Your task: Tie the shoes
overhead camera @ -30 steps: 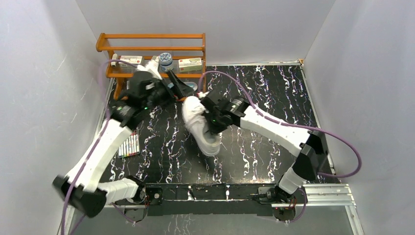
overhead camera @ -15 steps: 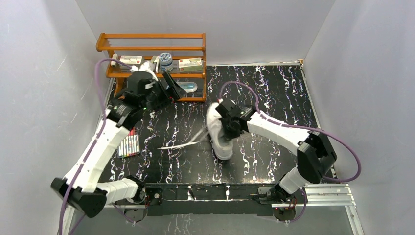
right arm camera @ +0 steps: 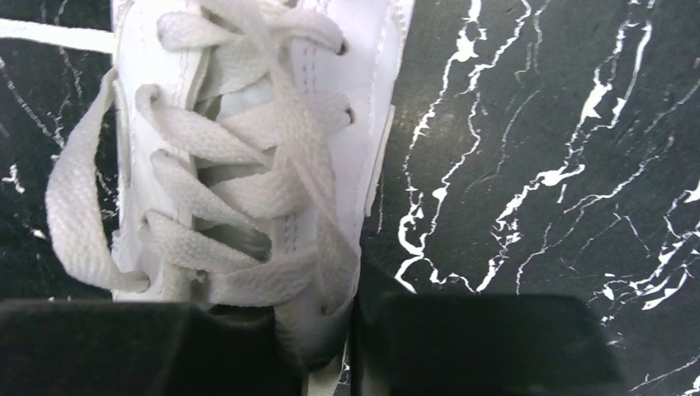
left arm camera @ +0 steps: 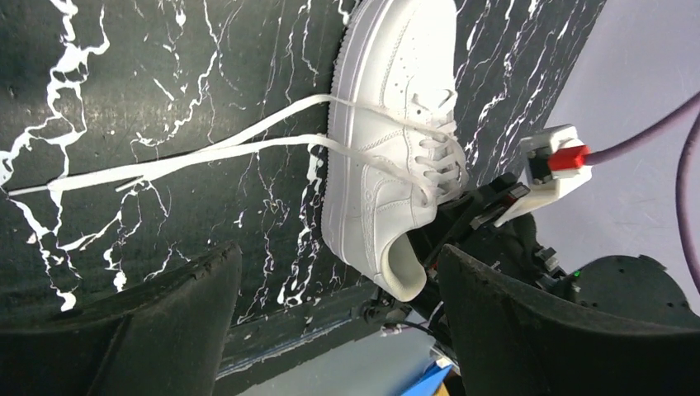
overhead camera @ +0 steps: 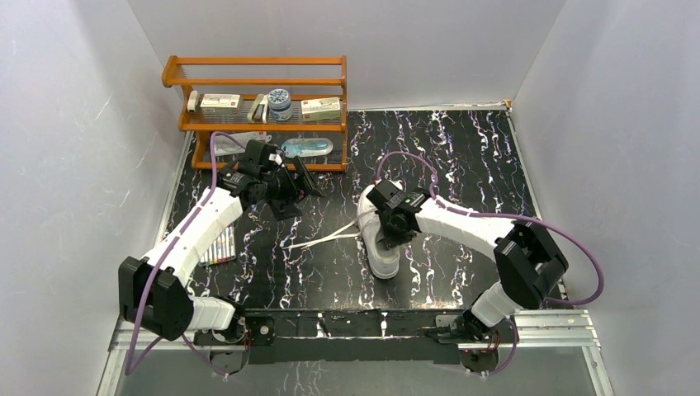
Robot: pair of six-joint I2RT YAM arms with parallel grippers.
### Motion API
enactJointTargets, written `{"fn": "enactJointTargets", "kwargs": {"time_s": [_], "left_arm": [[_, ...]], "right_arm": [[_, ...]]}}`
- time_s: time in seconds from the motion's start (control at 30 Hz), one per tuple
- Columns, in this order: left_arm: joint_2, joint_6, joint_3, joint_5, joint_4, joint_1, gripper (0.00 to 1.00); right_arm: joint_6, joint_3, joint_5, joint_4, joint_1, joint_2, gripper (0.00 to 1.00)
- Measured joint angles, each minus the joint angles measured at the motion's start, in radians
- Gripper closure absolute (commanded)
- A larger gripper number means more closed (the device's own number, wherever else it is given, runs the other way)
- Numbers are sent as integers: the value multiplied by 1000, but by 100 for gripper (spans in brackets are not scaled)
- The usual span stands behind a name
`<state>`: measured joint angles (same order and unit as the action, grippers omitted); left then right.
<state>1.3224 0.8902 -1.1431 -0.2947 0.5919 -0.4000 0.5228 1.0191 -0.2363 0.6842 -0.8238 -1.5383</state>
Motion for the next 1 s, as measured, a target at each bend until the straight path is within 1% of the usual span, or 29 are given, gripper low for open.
{"fn": "enactJointTargets", "kwargs": {"time_s": [0.03,0.1,0.13,0.2,0.27,0.37,0.47,0.53,0.63,0.73,0.83,0.9,1.0], "left_arm": [[2,3,16,-18,-6,8,14],[10,5,37,-52,-14,19,14],[18,4,42,-65,-18,21,14],[42,-4,51,-97,-29,23,14],[68,-21,61,-121,-36,23,14],[103,-60,72,-144,-36,23,16],[148,-116,73,-160,-36,23,21],[180,-159,73,-164,-36,23,24],[252,-221,69,-174,-37,21,23],[350,-271,60,-194,-53,13,20],[407,-279,56,-192,-63,4,16],[395,-267,64,-182,-68,3,15],[318,-245,93,-164,-75,3,14]], "right_arm": [[0,0,7,-2,-1,0,53],[2,4,34,0,-2,5,38],[-2,8,52,6,-3,7,33],[-11,28,80,32,-8,14,27],[-30,53,102,64,-10,28,24],[-56,68,124,101,-9,85,22],[-88,72,150,142,5,175,22],[-118,76,179,159,32,227,24],[-163,98,223,167,98,254,24],[-214,140,273,167,167,230,25],[-272,220,309,168,204,157,25],[-316,304,331,169,201,85,25],[-375,400,352,130,172,-10,27]]}}
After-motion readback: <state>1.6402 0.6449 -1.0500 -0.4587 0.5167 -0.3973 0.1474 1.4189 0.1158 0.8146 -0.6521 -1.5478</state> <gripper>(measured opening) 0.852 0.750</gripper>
